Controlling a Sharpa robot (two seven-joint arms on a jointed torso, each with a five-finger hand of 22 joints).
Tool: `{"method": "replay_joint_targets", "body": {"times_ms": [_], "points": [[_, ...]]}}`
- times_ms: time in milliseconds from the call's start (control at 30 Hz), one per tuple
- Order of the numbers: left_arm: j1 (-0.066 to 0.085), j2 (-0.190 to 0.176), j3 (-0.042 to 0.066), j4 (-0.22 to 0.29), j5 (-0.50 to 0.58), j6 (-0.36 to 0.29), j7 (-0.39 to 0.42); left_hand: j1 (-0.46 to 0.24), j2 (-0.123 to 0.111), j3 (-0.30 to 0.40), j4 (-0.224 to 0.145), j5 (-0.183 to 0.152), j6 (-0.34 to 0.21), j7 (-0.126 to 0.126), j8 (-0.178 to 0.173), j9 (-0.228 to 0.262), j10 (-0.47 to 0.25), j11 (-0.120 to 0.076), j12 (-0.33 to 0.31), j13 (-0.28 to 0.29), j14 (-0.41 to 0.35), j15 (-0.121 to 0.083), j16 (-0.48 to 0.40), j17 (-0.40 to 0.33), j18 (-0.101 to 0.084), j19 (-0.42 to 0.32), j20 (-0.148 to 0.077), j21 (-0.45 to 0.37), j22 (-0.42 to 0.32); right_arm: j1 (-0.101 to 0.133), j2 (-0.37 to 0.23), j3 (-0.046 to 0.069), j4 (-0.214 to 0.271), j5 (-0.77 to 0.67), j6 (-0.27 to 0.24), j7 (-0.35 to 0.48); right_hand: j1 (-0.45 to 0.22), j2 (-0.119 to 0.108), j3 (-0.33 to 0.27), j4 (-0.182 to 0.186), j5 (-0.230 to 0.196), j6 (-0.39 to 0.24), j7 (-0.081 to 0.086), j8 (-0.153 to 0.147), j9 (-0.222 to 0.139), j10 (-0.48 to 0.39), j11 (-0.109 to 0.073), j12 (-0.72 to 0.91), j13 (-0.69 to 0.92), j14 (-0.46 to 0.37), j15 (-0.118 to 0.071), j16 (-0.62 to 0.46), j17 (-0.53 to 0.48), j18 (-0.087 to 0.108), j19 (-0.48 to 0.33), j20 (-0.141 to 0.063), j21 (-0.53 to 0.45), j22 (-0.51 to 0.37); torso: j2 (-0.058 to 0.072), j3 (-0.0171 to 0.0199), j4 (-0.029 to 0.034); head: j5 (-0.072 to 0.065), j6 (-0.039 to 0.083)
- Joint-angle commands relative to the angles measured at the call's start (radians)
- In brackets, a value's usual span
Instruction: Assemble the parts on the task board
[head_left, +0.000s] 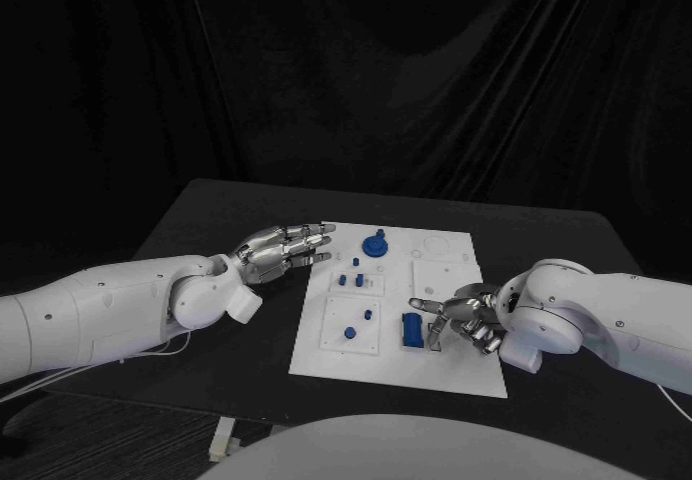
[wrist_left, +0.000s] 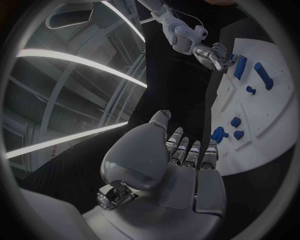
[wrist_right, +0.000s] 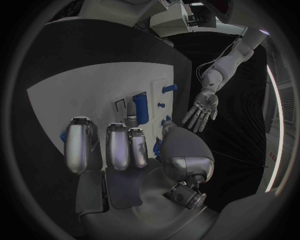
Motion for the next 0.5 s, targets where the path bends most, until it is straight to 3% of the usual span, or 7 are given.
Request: {"method": "replay_joint_targets", "body": {"times_ms": [33,100,167,200,300,400,500], "points": [[-0.001,0.0,0.001,0.002,0.002,0.013,0.006,-0.009,0.003,0.008,0.0,0.002,0.005,0.002,0.004,0.001,0.003,0.007,0.004,0.002,0.001,0.006,0.006,0.001,0.018,0.0,0.01,0.004,0.0,0.002,-0.002,0.0,0.002,0.034,0.002,0.037,0.011,0.01,-0.01,0.0,0.01,-0.012,0.0,0.006,0.003,0.105,-0.006,0.006,0.263,0.056,-0.003,-0.002,0.003,0.018,0.031,-0.008,-0.002,0.198,0.0,-0.0001,0.0002,0.0,0.0],[-0.001,0.0,0.001,0.002,0.002,0.012,0.007,-0.009,0.003,0.008,0.0,0.002,0.005,0.002,0.004,0.001,0.003,0.007,0.004,0.002,0.001,0.006,0.006,0.001,0.018,0.0,0.01,0.004,0.0,0.003,-0.005,0.0,0.006,0.039,-0.002,0.068,0.03,0.014,-0.017,-0.002,0.018,-0.023,0.002,0.006,0.003,0.105,-0.004,0.006,0.263,0.057,-0.002,0.0,0.007,0.017,0.032,-0.008,0.001,0.199,0.0,0.0,0.0,0.0,0.0],[-0.002,-0.001,0.001,0.003,0.002,0.012,0.007,-0.009,0.003,0.008,0.0,0.002,0.005,0.002,0.004,0.001,0.003,0.007,0.004,0.002,0.001,0.006,0.006,0.001,0.018,0.0,0.01,0.004,0.0,0.003,-0.01,0.0,0.015,0.028,-0.016,0.113,0.109,0.009,-0.013,-0.047,0.036,-0.023,0.001,0.012,0.004,0.105,-0.005,0.006,0.263,0.059,-0.002,0.004,0.013,0.016,0.033,-0.007,0.004,0.2,0.0,0.0,0.0001,0.0,0.0],[-0.002,-0.001,0.001,0.003,0.002,0.012,0.008,-0.009,0.003,0.008,0.0,0.002,0.005,0.002,0.004,0.001,0.003,0.007,0.004,0.002,0.001,0.006,0.006,0.001,0.018,0.0,0.01,0.004,0.0,0.003,-0.013,0.0,0.02,0.015,-0.025,0.136,0.18,-0.001,-0.006,-0.09,0.075,-0.027,0.001,0.014,0.004,0.105,-0.006,0.006,0.263,0.06,-0.002,0.007,0.02,0.015,0.035,-0.008,0.009,0.202,0.0,-0.0001,0.0002,0.0,0.0],[-0.002,-0.002,0.001,0.004,0.002,0.012,0.017,-0.009,0.003,0.008,-0.001,0.003,0.007,0.003,0.004,0.001,0.003,0.007,0.005,0.002,0.001,0.006,0.006,0.002,0.018,0.001,0.01,0.005,0.002,0.003,-0.028,0.0,0.044,-0.06,-0.075,0.222,0.293,-0.006,0.003,-0.154,0.123,-0.028,-0.001,0.029,0.007,0.105,-0.007,0.006,0.263,0.061,-0.004,0.01,0.023,0.014,0.037,-0.009,0.014,0.203,0.0,-0.0002,0.0003,0.001,0.0],[-0.002,-0.003,0.001,0.006,0.002,0.011,0.028,-0.009,0.001,0.009,-0.003,0.004,0.009,0.003,0.006,0.002,0.004,0.008,0.006,0.002,0.002,0.006,0.007,0.002,0.019,0.003,0.011,0.006,0.006,0.004,-0.049,0.0,0.072,-0.125,-0.128,0.289,0.376,-0.003,0.014,-0.201,0.187,-0.024,-0.005,0.049,0.012,0.105,-0.01,0.006,0.263,0.062,-0.006,0.013,0.029,0.012,0.039,-0.011,0.021,0.206,0.0,0.0,0.0001,0.002,0.0],[-0.002,-0.005,0.001,0.007,0.002,0.009,0.037,-0.008,0.0,0.01,-0.005,0.005,0.01,0.002,0.006,0.002,0.004,0.008,0.007,0.002,0.003,0.006,0.009,0.002,0.019,0.005,0.011,0.007,0.009,0.015,-0.075,0.0,0.102,-0.177,-0.171,0.328,0.438,0.002,0.029,-0.238,0.204,-0.02,-0.01,0.064,0.014,0.105,-0.014,0.006,0.263,0.062,-0.009,0.014,0.032,0.011,0.041,-0.013,0.026,0.207,0.0,-0.0001,0.0002,0.0,0.0]]}}
